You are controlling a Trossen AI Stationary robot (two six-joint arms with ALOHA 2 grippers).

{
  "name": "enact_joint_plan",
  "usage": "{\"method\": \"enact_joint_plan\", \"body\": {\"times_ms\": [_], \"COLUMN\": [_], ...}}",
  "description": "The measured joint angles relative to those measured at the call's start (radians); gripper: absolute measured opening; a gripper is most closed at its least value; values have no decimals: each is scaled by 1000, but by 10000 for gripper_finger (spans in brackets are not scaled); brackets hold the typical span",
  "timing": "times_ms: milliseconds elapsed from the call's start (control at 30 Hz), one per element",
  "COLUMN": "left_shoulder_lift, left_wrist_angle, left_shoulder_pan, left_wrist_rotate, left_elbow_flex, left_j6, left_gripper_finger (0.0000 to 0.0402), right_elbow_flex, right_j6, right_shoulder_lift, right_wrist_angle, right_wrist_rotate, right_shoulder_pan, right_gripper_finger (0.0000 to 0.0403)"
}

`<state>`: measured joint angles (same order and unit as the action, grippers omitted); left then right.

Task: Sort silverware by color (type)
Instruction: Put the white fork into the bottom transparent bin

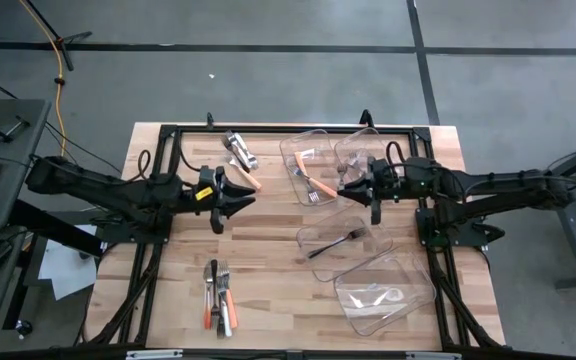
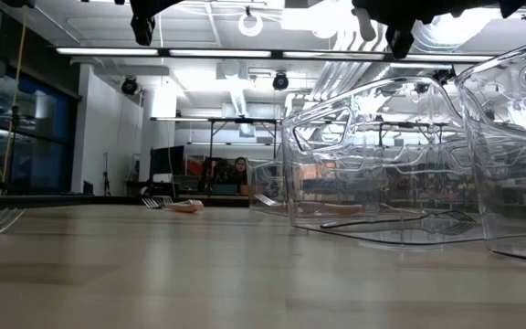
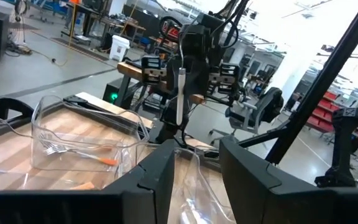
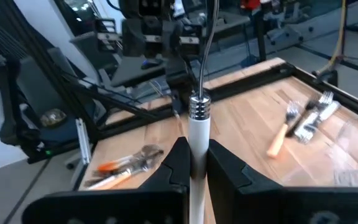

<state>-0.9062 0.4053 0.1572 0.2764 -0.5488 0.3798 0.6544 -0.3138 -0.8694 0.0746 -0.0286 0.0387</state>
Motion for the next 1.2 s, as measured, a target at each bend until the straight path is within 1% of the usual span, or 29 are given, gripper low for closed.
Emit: {"method": "enact_joint_plan", "body": {"times_ms": [300, 433, 533, 600, 700, 767, 833, 900, 1033, 1133, 1200], "left_shoulder_lift": [0, 0, 0, 0, 0, 0, 0, -1, -1, -1, -1], "left_wrist_angle": [2, 2, 2, 2, 2, 2, 1, -1, -8, -24, -26], "left_shoulder_pan": [-2, -2, -2, -2, -2, -2, -2, -2, -2, -2, -2], "left_wrist_rotate": [2, 2, 2, 2, 2, 1, 1, 0, -1, -1, -1], "left_elbow_flex": [0, 0, 0, 0, 0, 0, 0, 0, 0, 0, 0], "left_j6": [1, 1, 2, 2, 2, 2, 2, 2, 2, 2, 2], "left_gripper_finger": [115, 115, 115, 115, 115, 115, 115, 115, 115, 115, 115], "right_elbow_flex": [0, 7, 42, 84, 167, 221, 260, 282, 286, 286, 286], "right_j6": [5, -25, -24, -26, -47, -100, -198, -293, -426, -494, -497], "right_shoulder_lift": [-2, -2, -3, -3, -8, -21, -41, -62, -123, -190, -239], "right_wrist_angle": [6, 16, 9, -57, -237, -371, -470, -529, -597, -672, -720], "right_wrist_rotate": [-12, -63, -88, -95, -95, -97, -96, -96, -93, -91, -93], "right_shoulder_pan": [0, -4, -44, -91, -189, -267, -351, -443, -620, -718, -762], "right_gripper_finger": [14, 14, 14, 14, 14, 14, 14, 14, 14, 14, 14]}}
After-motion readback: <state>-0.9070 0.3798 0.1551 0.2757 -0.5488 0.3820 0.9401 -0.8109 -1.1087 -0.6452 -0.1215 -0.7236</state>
